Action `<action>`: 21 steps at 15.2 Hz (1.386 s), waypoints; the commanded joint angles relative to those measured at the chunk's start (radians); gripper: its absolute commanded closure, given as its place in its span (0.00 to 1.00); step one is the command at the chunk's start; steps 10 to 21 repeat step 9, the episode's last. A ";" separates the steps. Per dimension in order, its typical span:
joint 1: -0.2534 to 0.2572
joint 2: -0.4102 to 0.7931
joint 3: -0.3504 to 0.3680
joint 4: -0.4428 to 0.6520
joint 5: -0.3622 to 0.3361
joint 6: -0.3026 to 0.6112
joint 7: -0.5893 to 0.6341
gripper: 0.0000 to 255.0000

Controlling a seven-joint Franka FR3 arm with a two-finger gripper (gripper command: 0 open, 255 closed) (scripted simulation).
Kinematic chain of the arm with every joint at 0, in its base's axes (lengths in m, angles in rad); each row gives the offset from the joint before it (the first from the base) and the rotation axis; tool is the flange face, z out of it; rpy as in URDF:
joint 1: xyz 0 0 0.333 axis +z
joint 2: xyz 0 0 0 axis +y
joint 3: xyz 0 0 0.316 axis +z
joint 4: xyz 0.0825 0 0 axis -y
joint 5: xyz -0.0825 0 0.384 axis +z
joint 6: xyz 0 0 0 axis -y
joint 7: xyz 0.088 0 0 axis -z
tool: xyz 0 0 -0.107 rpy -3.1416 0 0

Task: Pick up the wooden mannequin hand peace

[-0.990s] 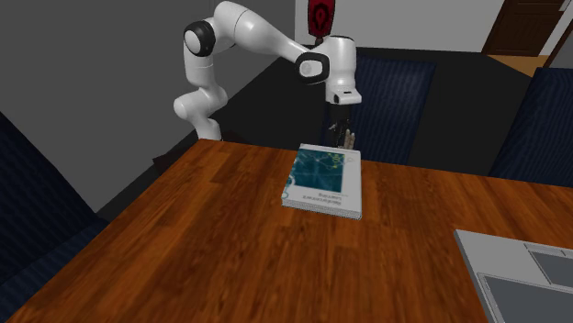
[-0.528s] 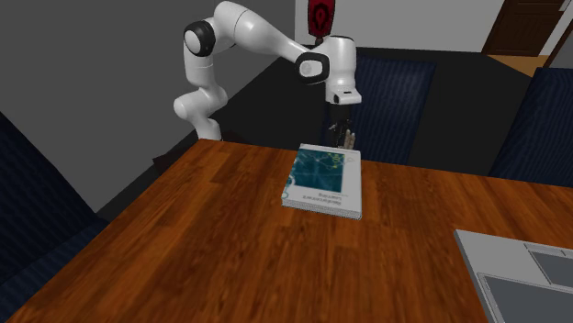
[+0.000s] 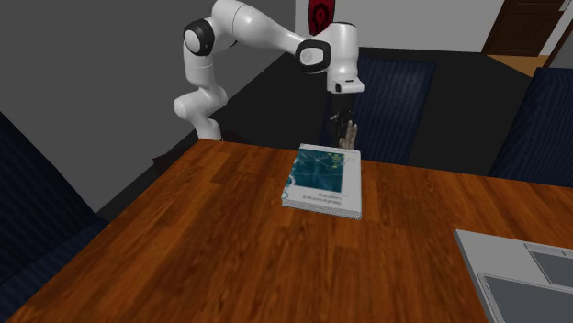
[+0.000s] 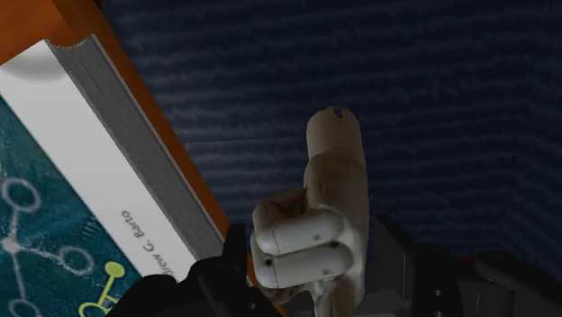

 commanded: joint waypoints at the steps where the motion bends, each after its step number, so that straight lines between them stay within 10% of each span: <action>1: 0.002 -0.007 0.002 0.020 0.004 -0.027 -0.004 1.00; 21: 0.005 -0.008 0.004 0.100 0.011 -0.107 -0.020 1.00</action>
